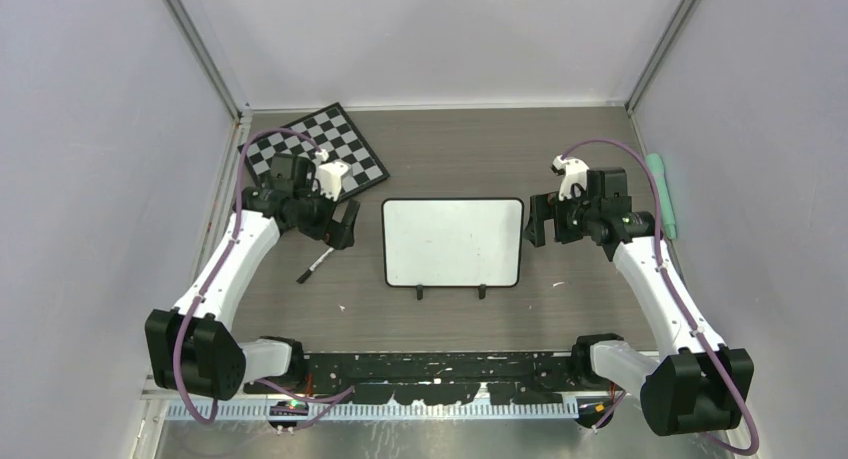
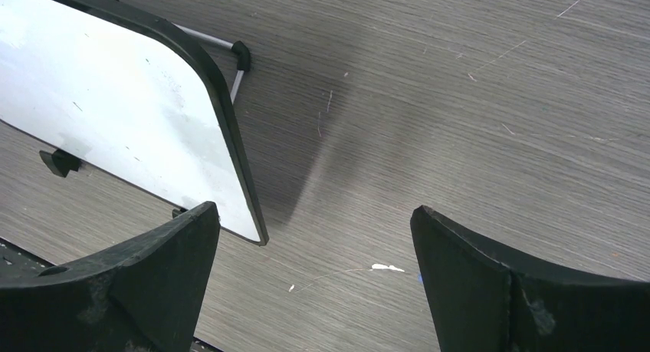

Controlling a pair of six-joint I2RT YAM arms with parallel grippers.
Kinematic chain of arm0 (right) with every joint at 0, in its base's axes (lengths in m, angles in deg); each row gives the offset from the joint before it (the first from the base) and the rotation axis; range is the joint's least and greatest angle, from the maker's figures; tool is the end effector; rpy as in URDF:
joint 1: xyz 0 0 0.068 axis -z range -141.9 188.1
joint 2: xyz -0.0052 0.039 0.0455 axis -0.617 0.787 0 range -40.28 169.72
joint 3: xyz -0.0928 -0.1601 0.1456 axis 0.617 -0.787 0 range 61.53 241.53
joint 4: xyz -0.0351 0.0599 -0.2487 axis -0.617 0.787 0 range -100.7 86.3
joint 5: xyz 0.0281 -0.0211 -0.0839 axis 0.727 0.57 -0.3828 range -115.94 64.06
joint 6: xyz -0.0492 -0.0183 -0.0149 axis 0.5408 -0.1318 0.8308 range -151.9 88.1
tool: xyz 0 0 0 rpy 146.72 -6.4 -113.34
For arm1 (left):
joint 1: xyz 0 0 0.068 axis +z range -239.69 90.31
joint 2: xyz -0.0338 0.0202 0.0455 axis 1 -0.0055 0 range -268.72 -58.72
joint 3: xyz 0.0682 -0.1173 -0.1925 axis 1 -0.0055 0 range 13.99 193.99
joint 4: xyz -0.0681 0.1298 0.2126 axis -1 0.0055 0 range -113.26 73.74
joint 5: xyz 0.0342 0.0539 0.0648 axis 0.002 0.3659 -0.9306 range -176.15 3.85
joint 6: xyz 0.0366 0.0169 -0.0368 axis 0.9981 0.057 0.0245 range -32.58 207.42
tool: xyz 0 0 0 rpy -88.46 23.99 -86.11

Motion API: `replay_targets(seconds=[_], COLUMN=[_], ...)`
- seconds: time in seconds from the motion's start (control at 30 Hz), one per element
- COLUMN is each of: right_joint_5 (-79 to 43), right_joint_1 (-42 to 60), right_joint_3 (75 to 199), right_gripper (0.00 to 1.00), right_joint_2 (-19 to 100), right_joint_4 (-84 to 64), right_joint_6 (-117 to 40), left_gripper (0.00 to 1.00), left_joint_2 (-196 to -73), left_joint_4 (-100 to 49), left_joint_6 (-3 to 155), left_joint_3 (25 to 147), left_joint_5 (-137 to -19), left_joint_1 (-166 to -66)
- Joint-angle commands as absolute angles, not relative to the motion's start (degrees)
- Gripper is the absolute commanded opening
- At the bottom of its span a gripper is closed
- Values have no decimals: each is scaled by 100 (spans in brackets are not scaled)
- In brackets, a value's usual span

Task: Write a sentence on the whiteboard
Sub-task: Move the whiteboard to the center of the board.

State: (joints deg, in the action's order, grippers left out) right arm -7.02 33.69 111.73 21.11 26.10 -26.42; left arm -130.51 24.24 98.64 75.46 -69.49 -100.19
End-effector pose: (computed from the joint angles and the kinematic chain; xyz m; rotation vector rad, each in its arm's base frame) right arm 0.2318 0.0297 0.2425 -0.3566 2.3575 0.3878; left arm 0.2499 -0.0570 0.2508 0.5876 2.4895 -0.3697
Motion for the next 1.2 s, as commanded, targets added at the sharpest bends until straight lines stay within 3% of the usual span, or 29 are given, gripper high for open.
replay_targets(seconds=[0.0,0.17,0.33,0.4,0.53,0.77,0.97,1.17], right_joint_5=[-712,-501,-385,-350,-333,-234,-224,-284], right_joint_1=[3444,3720,3967,4012,4100,4387,4578,4671], right_joint_3=[11262,11277,11286,11270,11251,11286,11277,11234], right_gripper=[100,99,100,100,99,100,100,99], right_joint_2=[2071,2154,2202,2204,2248,2430,2501,2320], right_joint_4=[2524,2507,2498,2483,2472,2472,2479,2506], right_joint_6=[-2829,-3014,-3089,-3103,-3127,-3181,-3160,-3056], left_gripper=[100,100,97,91,90,90,89,88], left_joint_2=[-12818,-12675,-13219,-13264,-12379,-11807,-12408,-12794], left_joint_4=[2845,3026,2793,2819,2071,2864,3791,3049], left_joint_6=[10374,10530,10900,11004,11134,12906,15147,17322], left_joint_3=[7790,7686,7363,7355,6797,7067,7336,7022], left_joint_5=[-6556,-6914,-7983,-7658,-6539,-6671,-7180,-7379], left_joint_1=[-10093,-10329,-10331,-10331,-10501,-12228,-14090,-15051])
